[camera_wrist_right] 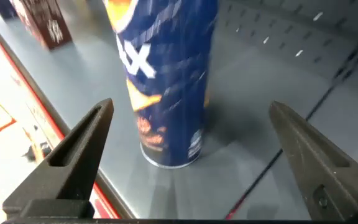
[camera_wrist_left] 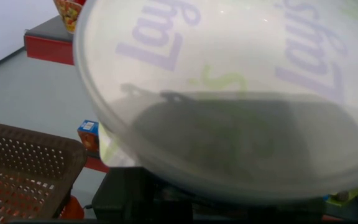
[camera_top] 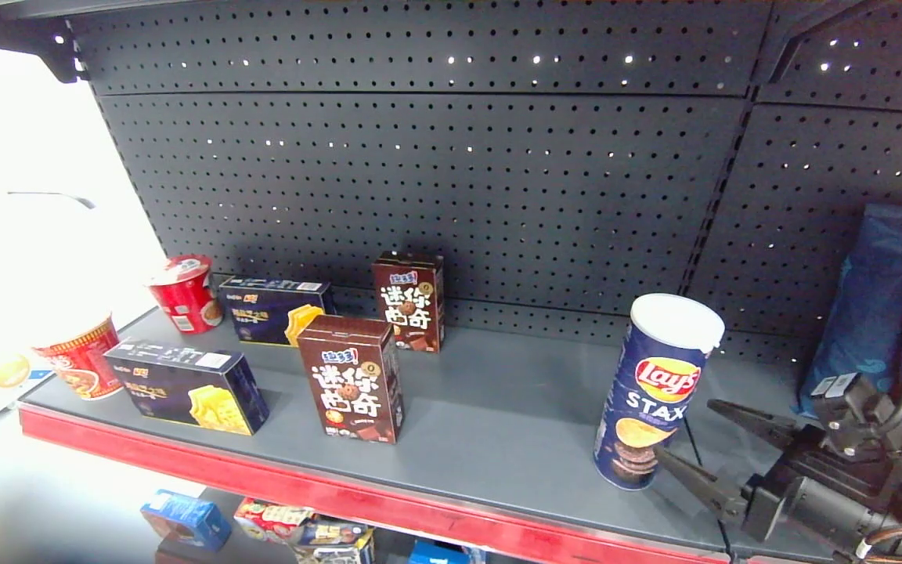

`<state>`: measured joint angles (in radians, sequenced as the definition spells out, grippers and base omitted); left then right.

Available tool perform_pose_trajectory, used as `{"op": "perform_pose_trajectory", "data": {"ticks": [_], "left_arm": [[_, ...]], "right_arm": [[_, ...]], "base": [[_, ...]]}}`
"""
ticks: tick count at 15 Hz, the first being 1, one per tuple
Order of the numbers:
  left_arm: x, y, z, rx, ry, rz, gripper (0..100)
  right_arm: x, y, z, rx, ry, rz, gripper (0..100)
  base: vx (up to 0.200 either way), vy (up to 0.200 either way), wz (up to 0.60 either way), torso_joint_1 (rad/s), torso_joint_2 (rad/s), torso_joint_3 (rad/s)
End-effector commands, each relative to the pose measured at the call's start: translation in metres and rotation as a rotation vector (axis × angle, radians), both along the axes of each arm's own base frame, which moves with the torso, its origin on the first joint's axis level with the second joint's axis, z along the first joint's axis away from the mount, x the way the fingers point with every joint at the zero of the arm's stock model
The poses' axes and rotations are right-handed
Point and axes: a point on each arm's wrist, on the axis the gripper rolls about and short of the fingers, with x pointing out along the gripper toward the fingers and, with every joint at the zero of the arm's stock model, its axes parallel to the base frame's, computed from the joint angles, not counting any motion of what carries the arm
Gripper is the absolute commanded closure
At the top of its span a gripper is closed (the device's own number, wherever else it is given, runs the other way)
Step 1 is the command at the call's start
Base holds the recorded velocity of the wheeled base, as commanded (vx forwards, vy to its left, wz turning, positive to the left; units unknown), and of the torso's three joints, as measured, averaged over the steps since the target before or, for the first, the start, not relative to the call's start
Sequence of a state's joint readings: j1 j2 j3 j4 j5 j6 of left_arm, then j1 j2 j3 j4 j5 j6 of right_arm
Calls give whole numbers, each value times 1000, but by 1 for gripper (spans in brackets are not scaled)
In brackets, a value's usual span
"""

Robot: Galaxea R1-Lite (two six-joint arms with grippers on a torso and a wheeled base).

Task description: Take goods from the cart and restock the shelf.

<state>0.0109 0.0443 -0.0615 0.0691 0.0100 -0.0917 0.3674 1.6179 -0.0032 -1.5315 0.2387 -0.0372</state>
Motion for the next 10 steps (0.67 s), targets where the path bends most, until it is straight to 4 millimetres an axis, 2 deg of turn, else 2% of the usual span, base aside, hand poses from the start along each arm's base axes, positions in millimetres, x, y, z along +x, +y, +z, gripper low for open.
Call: {"op": "perform_pose_trajectory", "data": {"ticks": [1,4,6,10], "left_arm": [[0,0,0,0,0,2,100],[0,0,-1,-6,3,3,100],[1,0,-3,-8,2,7,100],[1,0,-3,-18,1,8,100]], "right_arm": [[-12,-5,15,27,-74,-3,0],[-17,-9,22,39,-107,-17,0],[-21,-17,28,45,-131,-106,0],[-51,-27,35,36,-110,-117,0]], "base": [[0,0,0,0,0,0],[0,0,0,0,0,0],[0,0,0,0,0,0],[0,0,0,0,0,0]]}}
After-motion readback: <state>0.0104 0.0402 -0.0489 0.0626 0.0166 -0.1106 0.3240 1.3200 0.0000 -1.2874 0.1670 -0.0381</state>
